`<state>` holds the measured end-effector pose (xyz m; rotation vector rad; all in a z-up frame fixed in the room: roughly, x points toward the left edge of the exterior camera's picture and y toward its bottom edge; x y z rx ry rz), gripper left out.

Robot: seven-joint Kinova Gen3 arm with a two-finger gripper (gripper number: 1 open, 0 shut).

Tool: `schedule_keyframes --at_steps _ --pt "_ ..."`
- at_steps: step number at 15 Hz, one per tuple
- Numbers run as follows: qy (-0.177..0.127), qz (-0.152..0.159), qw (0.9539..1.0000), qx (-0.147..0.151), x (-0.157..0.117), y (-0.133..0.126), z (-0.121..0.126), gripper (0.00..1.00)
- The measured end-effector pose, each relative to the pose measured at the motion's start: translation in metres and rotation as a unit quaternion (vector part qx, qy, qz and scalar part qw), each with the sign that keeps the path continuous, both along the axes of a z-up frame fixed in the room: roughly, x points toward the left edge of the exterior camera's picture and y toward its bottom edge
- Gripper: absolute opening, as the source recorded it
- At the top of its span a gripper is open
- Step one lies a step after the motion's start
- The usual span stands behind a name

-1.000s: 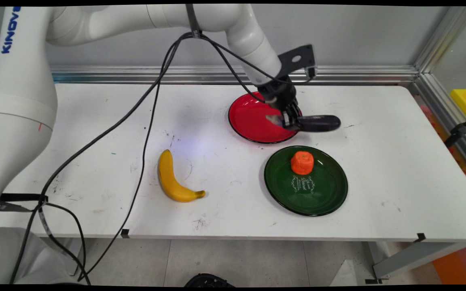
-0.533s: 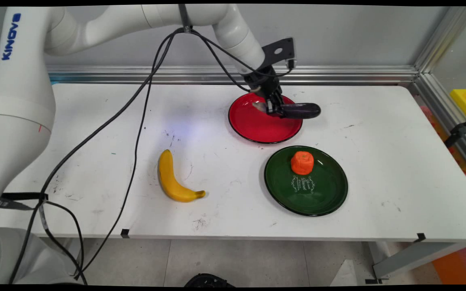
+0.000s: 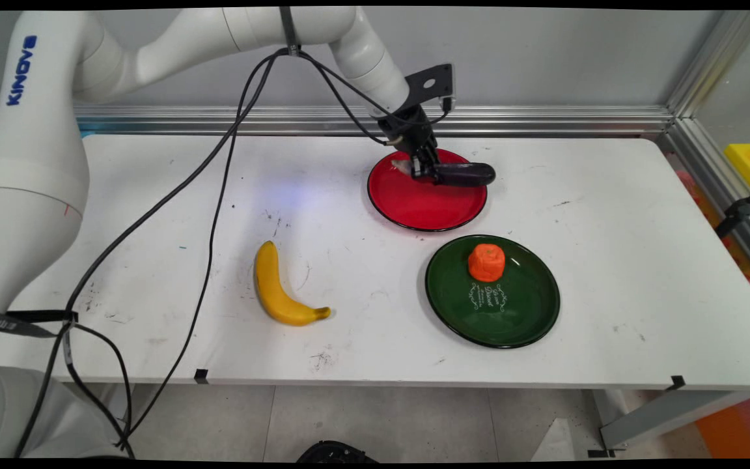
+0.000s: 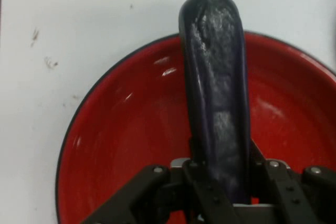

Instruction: Place the picked object on the red plate

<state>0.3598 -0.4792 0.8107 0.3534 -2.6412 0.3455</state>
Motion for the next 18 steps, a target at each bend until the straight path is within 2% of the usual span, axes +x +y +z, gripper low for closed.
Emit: schedule_keyframes --at_steps 9,18 --pt "-0.011 0.004 0.9999 -0.002 0.023 -0.016 -0.023 0.0" --pt "-0.011 0.007 0.9999 -0.003 0.032 -0.021 -0.035 0.0"
